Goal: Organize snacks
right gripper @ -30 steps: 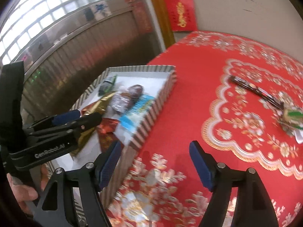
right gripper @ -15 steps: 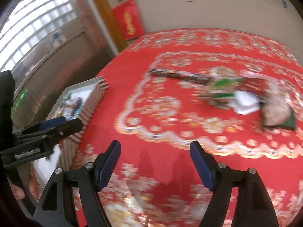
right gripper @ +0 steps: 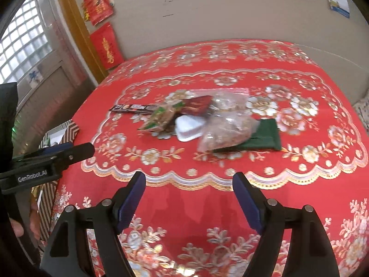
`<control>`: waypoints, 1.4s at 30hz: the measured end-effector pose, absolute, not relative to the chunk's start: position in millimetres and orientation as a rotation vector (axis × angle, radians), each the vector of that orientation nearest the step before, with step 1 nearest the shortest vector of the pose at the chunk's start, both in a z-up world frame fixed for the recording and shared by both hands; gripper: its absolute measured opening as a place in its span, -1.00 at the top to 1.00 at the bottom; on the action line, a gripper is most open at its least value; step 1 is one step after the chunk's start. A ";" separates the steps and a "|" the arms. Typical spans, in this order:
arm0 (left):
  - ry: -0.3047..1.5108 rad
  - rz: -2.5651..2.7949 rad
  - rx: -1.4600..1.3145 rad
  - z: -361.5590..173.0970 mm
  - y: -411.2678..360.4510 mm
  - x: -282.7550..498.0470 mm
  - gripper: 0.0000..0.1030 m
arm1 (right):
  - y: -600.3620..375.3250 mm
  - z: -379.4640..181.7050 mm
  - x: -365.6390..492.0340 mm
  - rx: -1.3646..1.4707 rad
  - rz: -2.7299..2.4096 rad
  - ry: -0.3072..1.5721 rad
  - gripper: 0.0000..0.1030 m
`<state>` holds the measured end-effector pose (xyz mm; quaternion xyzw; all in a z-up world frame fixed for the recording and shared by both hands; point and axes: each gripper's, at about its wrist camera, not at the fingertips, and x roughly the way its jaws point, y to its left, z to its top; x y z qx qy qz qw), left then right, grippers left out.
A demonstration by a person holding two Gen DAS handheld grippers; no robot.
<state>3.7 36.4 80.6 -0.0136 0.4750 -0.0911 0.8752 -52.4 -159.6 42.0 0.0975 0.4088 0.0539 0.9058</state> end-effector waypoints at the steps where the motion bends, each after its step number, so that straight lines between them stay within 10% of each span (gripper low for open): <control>1: 0.989 -0.191 -0.024 79.9 31.8 4.7 -0.44 | -162.1 41.0 -53.2 0.206 0.108 0.845 -0.54; 42: 1.126 -0.343 -0.165 36.3 -34.5 106.4 -0.44 | -229.8 43.3 -22.4 0.236 0.005 0.850 -0.55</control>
